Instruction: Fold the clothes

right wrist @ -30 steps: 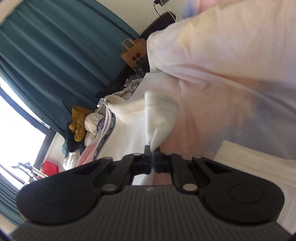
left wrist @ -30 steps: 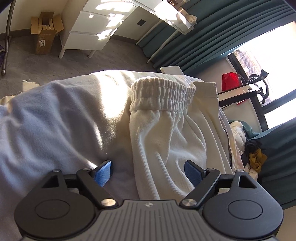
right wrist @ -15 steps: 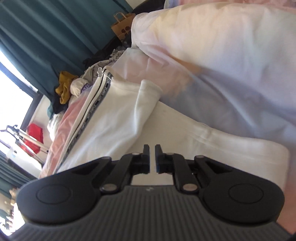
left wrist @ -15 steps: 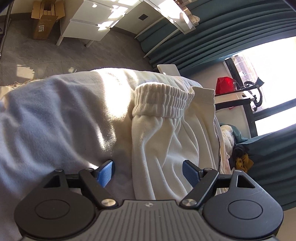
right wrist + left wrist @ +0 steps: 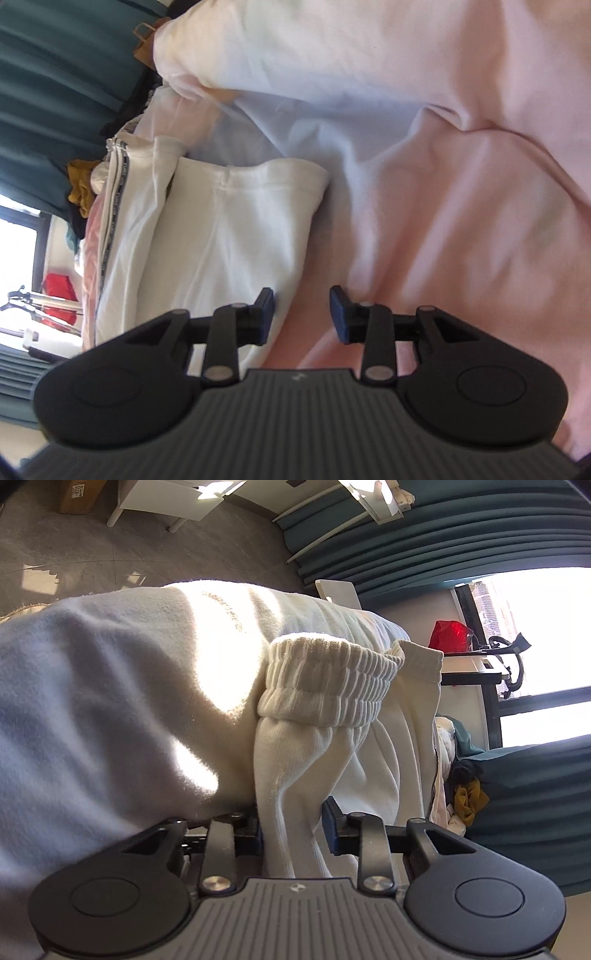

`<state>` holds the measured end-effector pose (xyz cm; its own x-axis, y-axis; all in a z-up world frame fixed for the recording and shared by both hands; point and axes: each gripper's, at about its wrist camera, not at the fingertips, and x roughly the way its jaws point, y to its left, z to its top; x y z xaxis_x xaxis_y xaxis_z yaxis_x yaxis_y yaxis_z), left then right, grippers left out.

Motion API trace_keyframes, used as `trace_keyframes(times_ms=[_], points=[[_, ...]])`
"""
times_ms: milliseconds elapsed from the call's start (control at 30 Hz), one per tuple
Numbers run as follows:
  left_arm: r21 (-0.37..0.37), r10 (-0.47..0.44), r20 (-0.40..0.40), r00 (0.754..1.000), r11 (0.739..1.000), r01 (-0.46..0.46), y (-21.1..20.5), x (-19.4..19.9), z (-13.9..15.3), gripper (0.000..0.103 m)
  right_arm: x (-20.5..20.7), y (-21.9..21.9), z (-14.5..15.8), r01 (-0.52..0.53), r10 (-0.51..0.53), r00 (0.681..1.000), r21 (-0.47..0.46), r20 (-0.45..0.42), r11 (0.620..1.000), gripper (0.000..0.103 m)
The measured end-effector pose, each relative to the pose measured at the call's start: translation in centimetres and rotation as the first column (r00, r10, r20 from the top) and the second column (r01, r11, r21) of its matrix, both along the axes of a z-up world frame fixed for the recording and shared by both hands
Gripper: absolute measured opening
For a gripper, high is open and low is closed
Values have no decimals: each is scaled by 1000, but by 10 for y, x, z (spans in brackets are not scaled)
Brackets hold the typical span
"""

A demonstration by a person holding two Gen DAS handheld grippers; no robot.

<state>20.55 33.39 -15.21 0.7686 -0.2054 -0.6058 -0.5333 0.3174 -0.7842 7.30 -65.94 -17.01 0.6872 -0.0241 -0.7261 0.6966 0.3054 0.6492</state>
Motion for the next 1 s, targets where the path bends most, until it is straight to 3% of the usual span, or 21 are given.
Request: trace_keyframes(times_ms=[100, 167, 233, 267, 467, 733, 867, 1000], points=[[15, -4, 4, 1000, 1000, 4, 1, 7, -4, 13, 14, -6, -7, -22, 23, 1000, -32, 19, 999, 44], [54, -12, 15, 1000, 998, 11, -2, 10, 0, 10, 23, -11, -9, 8, -5, 999, -68, 49, 998, 39], [79, -14, 31, 999, 997, 12, -4, 10, 5, 9, 29, -14, -6, 38, -31, 997, -101, 75, 994, 8], [70, -8, 52, 999, 998, 5, -2, 7, 10, 8, 30, -14, -2, 52, -42, 995, -119, 87, 992, 6], [-15, 24, 134, 991, 1000, -22, 9, -13, 36, 7, 35, -18, 61, 91, -53, 983, -214, 175, 973, 5], [13, -27, 138, 990, 1000, 25, 21, 6, 86, 7, 65, -34, 126, 86, -36, 978, -238, 206, 967, 5], [21, -20, 129, 991, 1000, 18, 19, 57, 107, 7, 128, -26, 144, 108, -39, 971, -281, 237, 954, 5], [79, -23, 87, 996, 997, 16, 9, 142, 109, 7, 211, -17, 143, 112, -40, 975, -330, 220, 937, 5]])
